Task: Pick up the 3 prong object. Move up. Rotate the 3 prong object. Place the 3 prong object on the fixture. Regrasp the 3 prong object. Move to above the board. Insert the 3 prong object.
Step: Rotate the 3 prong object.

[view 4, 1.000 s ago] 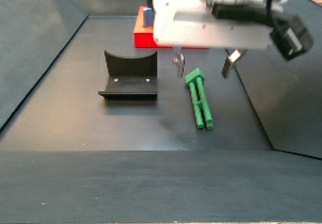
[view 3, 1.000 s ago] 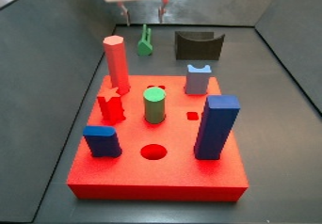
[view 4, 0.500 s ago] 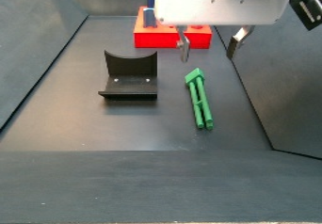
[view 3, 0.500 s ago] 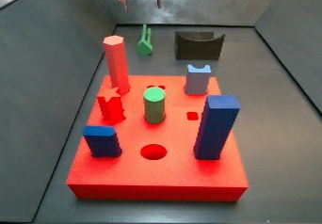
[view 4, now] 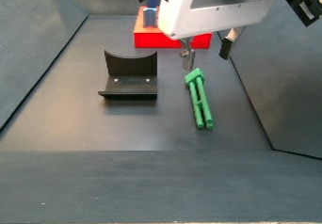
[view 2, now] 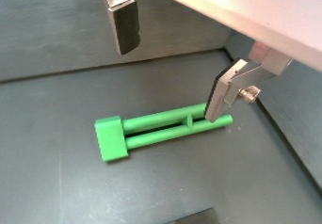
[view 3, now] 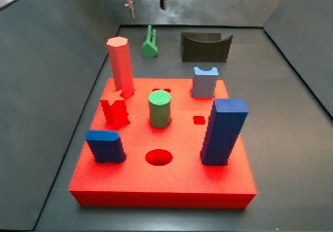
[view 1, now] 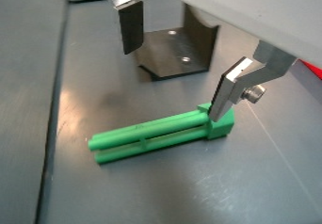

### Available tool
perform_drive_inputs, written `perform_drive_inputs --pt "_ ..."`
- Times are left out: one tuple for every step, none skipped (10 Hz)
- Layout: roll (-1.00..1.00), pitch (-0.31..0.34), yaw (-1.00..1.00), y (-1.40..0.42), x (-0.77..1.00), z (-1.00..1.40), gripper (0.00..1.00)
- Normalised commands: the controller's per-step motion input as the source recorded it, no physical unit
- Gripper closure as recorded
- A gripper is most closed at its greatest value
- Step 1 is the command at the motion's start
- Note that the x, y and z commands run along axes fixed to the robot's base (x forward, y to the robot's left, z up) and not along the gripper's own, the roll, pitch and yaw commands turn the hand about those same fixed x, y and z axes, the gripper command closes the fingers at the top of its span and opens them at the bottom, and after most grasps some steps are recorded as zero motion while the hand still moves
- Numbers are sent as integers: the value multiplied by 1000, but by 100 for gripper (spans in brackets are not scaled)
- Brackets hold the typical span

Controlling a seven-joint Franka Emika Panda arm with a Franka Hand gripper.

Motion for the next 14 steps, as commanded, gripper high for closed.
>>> perform_drive_inputs --pt "1 -2 1000 0 34 -41 0" --pt "1 -3 1000 1 34 -39 0" --pt "1 -3 1000 0 34 -39 0" --pt "1 -3 1000 1 34 -38 0" --pt "1 -3 1000 1 35 -38 0" --pt "1 -3 1000 1 35 -37 0" --pt "1 -3 1000 1 35 -37 0" --pt "1 -3 1000 1 35 -37 0" --pt "1 -3 1000 1 35 -37 0" --pt "1 -4 1000 1 35 -37 0" --pt "1 -4 1000 1 35 -36 0" --pt "1 -4 1000 1 35 -36 0" --pt "1 -4 1000 1 35 -36 0" --pt "1 -4 1000 1 35 -36 0"
